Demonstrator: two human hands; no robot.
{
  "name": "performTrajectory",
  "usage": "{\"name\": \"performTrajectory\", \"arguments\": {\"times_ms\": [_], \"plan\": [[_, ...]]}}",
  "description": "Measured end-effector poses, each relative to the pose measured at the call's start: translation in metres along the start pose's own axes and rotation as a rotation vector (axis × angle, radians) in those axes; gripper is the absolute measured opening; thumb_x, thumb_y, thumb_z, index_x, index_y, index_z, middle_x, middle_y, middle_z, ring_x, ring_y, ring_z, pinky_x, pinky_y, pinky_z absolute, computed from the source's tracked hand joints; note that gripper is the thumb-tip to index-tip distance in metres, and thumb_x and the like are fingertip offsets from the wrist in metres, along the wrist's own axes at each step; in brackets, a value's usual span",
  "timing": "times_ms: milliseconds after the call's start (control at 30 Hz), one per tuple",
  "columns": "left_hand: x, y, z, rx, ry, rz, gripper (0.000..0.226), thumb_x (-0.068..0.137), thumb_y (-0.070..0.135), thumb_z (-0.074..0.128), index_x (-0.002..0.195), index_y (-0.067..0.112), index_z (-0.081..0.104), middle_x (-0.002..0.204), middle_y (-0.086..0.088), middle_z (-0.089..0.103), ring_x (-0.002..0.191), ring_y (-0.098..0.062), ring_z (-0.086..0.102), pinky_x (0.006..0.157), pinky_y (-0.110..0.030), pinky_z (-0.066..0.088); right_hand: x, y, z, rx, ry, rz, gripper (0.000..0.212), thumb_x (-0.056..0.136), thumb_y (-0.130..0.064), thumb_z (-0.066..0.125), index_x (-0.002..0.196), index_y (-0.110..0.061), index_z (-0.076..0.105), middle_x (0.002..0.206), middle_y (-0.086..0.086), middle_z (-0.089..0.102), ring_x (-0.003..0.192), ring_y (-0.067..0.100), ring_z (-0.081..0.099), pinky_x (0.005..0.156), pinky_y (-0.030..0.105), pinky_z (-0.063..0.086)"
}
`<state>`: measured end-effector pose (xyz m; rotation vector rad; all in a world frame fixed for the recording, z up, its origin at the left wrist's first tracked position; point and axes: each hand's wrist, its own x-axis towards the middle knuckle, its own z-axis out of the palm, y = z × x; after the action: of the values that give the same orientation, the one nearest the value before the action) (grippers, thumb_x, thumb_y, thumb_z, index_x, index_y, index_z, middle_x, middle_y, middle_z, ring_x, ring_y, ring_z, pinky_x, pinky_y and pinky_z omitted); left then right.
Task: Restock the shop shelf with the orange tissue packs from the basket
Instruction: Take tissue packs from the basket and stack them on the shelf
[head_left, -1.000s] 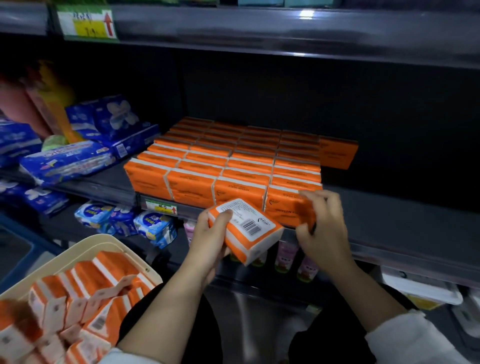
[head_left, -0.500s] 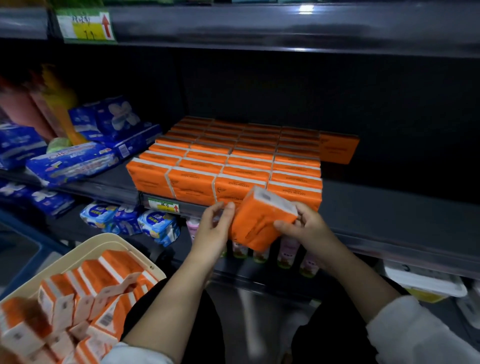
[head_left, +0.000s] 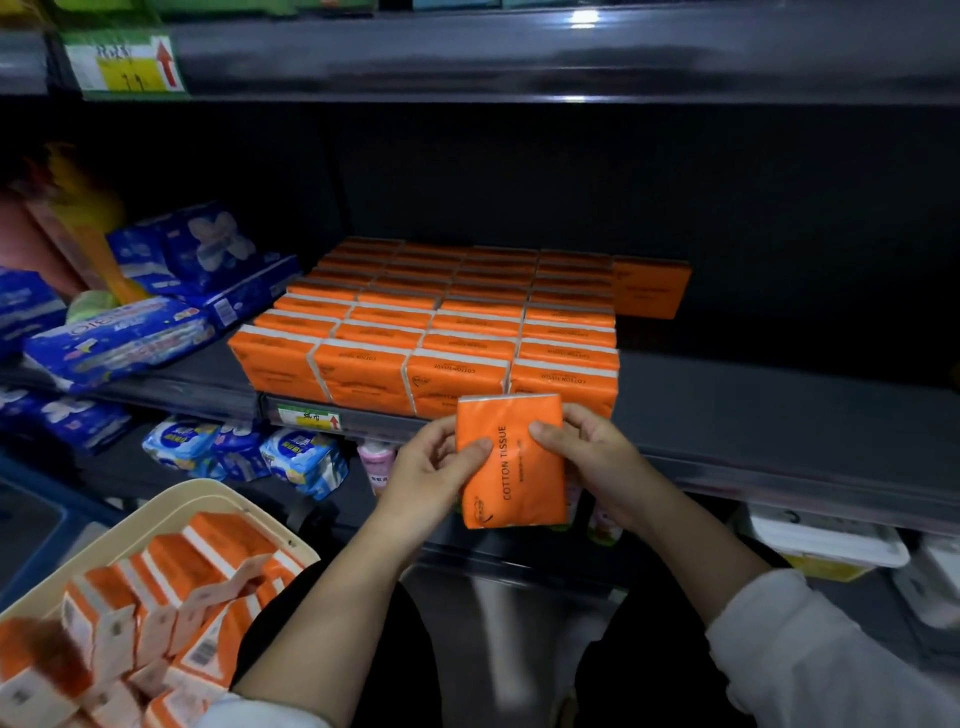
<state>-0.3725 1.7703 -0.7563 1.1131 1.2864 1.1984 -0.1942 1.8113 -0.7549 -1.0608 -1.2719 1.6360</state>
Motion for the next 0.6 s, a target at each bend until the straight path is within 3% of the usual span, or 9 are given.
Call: {"name": "performTrajectory", "arguments": {"times_ms": [133, 200, 300, 367, 500, 567, 600], "plan": [[-0.001, -0.007, 0.001, 0.243, -0.033, 0.150, 0.038, 0.081, 0.018, 0.073, 0.114, 0.031, 0.062, 0.113, 0.004, 0.066, 0.103, -0.004, 0.062, 0.082, -0.012, 0.047, 0.001, -0.001, -0.005, -0.192, 0.020, -0.048, 0.060, 0.071, -0.022, 0.079, 0.124, -0.026, 0.051, 0.120, -0.002, 0.059, 0.109, 0.012, 0.058, 0.086, 0.025, 0.052], [-0.002, -0.011, 0.004, 0.366, -0.055, 0.216, 0.042, 0.073, 0.036, 0.073, 0.113, 0.040, 0.061, 0.114, 0.007, 0.065, 0.105, 0.002, 0.059, 0.089, -0.014, 0.044, -0.002, -0.004, -0.008, -0.311, -0.050, -0.077, 0.055, 0.074, -0.013, 0.077, 0.123, -0.024, 0.054, 0.117, -0.003, 0.061, 0.109, 0.011, 0.058, 0.087, 0.024, 0.051], [0.000, -0.012, 0.008, 0.426, -0.077, 0.260, 0.047, 0.068, 0.052, 0.067, 0.113, 0.039, 0.064, 0.109, 0.011, 0.068, 0.102, -0.001, 0.062, 0.092, -0.030, 0.050, -0.006, -0.009, -0.013, -0.357, -0.096, -0.115, 0.036, 0.078, -0.006, 0.071, 0.112, -0.018, 0.063, 0.105, -0.002, 0.067, 0.096, 0.007, 0.063, 0.080, 0.021, 0.052], [0.003, -0.007, 0.014, 0.443, -0.085, 0.295, 0.047, 0.068, 0.056, 0.067, 0.110, 0.037, 0.065, 0.108, 0.015, 0.068, 0.102, -0.001, 0.062, 0.091, -0.034, 0.051, -0.009, -0.013, -0.021, -0.340, -0.065, -0.140, 0.031, 0.078, -0.004, 0.071, 0.102, -0.023, 0.065, 0.098, -0.002, 0.068, 0.088, 0.006, 0.063, 0.077, 0.022, 0.052], [0.016, 0.015, 0.031, 0.584, 0.003, 0.464, 0.044, 0.074, 0.062, 0.054, 0.112, 0.040, 0.059, 0.108, 0.028, 0.059, 0.106, 0.002, 0.056, 0.093, -0.013, 0.040, -0.015, -0.024, -0.049, -0.166, 0.069, -0.232, 0.029, 0.078, 0.002, 0.066, 0.097, -0.020, 0.064, 0.085, -0.004, 0.070, 0.077, 0.002, 0.063, 0.069, 0.015, 0.049], [0.026, 0.028, 0.040, 0.583, 0.033, 0.521, 0.046, 0.081, 0.059, 0.046, 0.115, 0.032, 0.061, 0.110, 0.023, 0.059, 0.108, -0.001, 0.055, 0.093, -0.011, 0.037, -0.019, -0.027, -0.069, -0.026, 0.155, -0.279, 0.029, 0.074, -0.010, 0.073, 0.102, -0.013, 0.064, 0.087, -0.003, 0.072, 0.080, 0.004, 0.065, 0.070, 0.014, 0.049], [0.030, 0.035, 0.045, 0.598, 0.042, 0.542, 0.048, 0.085, 0.057, 0.045, 0.117, 0.027, 0.062, 0.112, 0.019, 0.060, 0.109, -0.002, 0.054, 0.093, -0.011, 0.036, -0.021, -0.027, -0.079, 0.029, 0.203, -0.299, 0.043, 0.067, -0.024, 0.080, 0.105, -0.010, 0.063, 0.091, -0.001, 0.073, 0.082, 0.006, 0.065, 0.071, 0.016, 0.050]]}}
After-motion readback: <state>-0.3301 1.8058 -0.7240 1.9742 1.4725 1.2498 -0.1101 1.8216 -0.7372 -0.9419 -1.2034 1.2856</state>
